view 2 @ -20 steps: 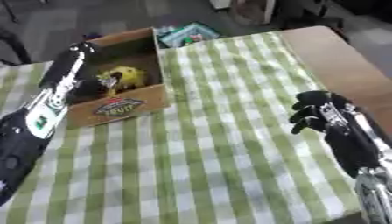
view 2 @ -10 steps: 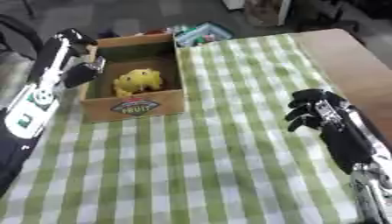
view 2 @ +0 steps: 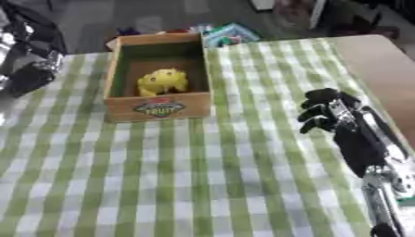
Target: Pick up objects on the table and place them in the box.
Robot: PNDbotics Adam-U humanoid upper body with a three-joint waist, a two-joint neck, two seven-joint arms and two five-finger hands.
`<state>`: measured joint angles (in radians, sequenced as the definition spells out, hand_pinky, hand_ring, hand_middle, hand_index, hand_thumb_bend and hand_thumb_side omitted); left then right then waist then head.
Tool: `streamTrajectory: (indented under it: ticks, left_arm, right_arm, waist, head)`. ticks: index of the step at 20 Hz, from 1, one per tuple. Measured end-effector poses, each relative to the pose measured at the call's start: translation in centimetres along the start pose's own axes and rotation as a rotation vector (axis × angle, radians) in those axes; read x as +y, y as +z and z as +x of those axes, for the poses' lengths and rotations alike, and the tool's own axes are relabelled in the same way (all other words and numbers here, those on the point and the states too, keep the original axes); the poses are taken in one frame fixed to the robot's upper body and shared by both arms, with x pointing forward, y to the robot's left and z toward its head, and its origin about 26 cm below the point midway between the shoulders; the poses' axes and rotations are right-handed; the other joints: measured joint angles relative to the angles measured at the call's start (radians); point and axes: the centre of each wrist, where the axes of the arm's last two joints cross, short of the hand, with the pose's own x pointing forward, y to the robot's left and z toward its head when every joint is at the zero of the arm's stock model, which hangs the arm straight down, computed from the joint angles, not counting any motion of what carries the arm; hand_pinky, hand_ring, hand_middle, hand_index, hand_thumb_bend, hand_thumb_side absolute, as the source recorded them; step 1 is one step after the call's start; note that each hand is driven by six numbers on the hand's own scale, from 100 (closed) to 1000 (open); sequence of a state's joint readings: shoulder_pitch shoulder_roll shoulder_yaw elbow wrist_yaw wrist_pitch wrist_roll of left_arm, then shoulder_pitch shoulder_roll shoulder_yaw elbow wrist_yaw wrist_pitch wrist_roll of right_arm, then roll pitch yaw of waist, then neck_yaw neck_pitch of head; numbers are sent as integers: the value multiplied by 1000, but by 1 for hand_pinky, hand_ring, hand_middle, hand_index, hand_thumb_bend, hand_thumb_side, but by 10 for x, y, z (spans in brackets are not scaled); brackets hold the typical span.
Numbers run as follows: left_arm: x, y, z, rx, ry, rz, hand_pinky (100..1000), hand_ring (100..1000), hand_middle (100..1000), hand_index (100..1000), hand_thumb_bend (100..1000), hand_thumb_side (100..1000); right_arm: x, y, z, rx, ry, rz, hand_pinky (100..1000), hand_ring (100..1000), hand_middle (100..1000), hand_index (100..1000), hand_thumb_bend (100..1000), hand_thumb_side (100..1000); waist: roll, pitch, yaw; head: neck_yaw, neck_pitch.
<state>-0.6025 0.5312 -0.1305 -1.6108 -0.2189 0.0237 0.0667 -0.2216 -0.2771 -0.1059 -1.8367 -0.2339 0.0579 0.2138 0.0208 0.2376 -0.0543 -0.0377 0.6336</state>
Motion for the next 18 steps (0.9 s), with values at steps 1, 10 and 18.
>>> streamTrajectory:
  ticks: [1, 10, 18]
  left_arm:
    - [2, 7, 3, -2, 13, 5, 601, 740, 660, 652, 100, 440]
    - [-2, 53, 0, 39, 206, 109, 584, 727, 641, 631, 100, 569]
    - [-23, 69, -5, 86, 328, 138, 578, 721, 634, 624, 100, 618]
  right_arm:
    - [0, 1, 0, 2, 0, -4, 460, 552, 570, 700, 100, 636]
    - [-1, 1, 0, -3, 1, -19, 459, 551, 569, 698, 100, 635]
    - [-3, 1, 1, -5, 2, -33, 459, 551, 568, 698, 100, 633]
  waist:
    - [-1, 0, 7]
    - [-6, 2, 41]
    - [-6, 11, 27]
  head:
    - [0, 1]
    - [5, 7]
    - [15, 8]
